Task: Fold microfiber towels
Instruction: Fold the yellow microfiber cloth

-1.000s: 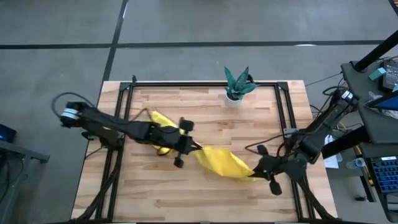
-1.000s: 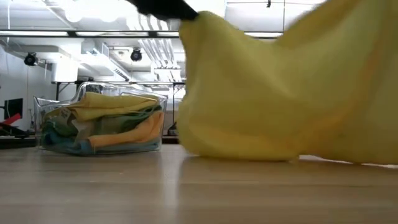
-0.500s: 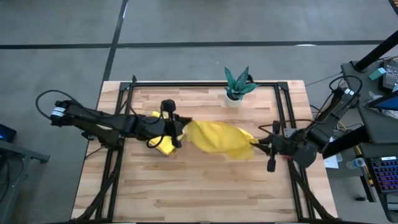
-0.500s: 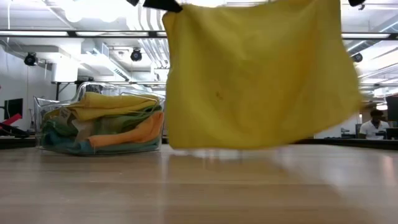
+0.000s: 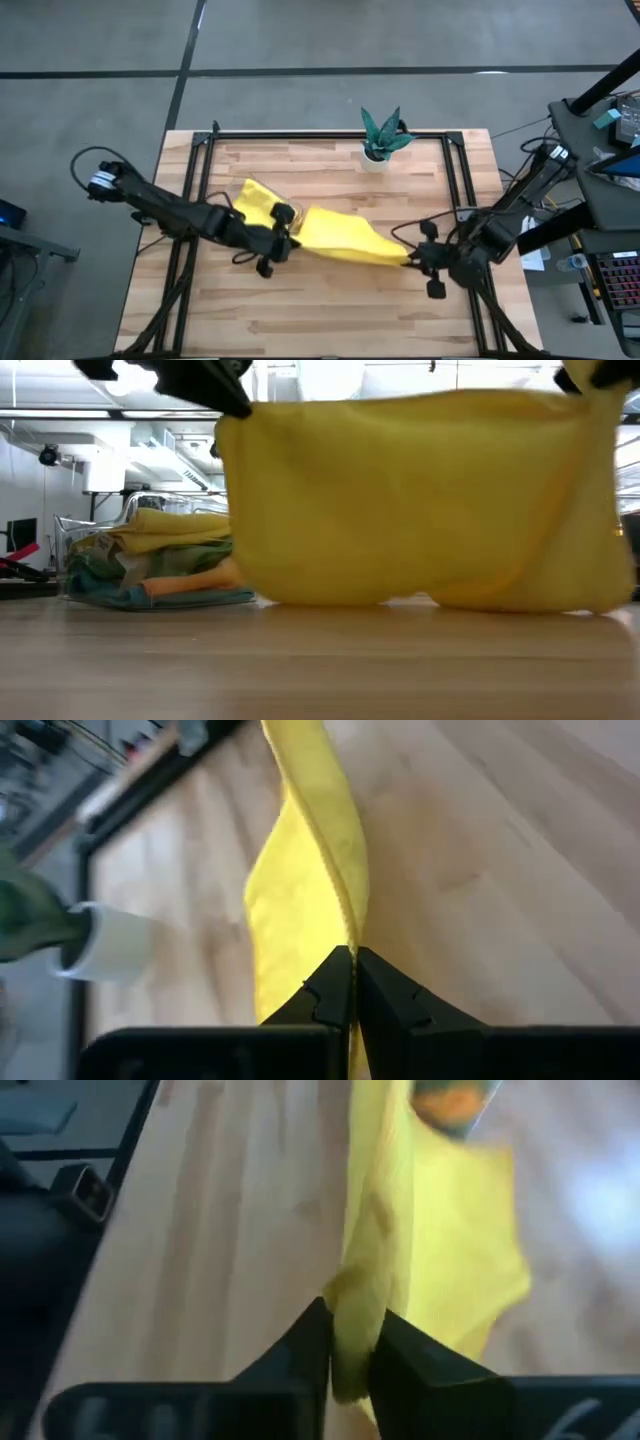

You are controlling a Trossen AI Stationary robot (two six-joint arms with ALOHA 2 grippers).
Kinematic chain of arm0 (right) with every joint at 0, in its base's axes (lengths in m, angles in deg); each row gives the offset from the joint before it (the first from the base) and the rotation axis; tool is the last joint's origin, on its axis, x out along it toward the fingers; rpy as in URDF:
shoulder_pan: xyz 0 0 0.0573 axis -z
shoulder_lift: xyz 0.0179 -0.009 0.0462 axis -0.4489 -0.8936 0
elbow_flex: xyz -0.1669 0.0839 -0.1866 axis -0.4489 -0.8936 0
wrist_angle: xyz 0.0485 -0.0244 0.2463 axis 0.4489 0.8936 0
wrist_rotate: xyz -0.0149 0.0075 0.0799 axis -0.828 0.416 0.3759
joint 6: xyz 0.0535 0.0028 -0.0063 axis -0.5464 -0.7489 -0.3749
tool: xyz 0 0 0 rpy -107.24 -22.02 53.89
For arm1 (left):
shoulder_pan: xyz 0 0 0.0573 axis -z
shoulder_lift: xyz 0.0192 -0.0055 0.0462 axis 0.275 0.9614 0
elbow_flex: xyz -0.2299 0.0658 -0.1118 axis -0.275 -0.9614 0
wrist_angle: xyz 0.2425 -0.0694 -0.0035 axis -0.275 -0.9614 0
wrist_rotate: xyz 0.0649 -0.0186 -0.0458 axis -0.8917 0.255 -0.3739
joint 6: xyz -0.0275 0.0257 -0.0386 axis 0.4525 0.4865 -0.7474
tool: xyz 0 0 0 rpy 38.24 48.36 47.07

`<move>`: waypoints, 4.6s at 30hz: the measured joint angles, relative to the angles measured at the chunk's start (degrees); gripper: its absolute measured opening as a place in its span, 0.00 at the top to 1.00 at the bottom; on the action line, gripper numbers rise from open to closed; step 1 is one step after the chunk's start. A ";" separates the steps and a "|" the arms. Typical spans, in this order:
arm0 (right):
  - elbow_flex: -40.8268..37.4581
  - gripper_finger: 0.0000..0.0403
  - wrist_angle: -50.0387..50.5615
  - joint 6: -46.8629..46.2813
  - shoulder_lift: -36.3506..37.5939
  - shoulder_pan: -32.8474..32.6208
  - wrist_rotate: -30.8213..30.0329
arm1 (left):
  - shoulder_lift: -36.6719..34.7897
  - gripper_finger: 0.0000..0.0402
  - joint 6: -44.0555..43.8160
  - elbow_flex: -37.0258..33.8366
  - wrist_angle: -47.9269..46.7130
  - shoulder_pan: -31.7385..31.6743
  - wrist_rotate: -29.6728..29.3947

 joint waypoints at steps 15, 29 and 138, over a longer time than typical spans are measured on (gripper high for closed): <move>-0.02 0.55 -3.95 -21.29 -7.97 0.00 18.01 | 7.77 0.98 -15.30 1.03 0.66 2.85 13.64; -0.16 0.74 1.10 -27.18 -16.48 2.93 6.21 | 7.91 0.59 -21.57 0.90 0.20 4.13 16.50; 1.20 0.98 -6.83 -11.37 -17.47 3.60 10.57 | 16.23 0.56 -18.71 -3.82 14.00 13.19 5.64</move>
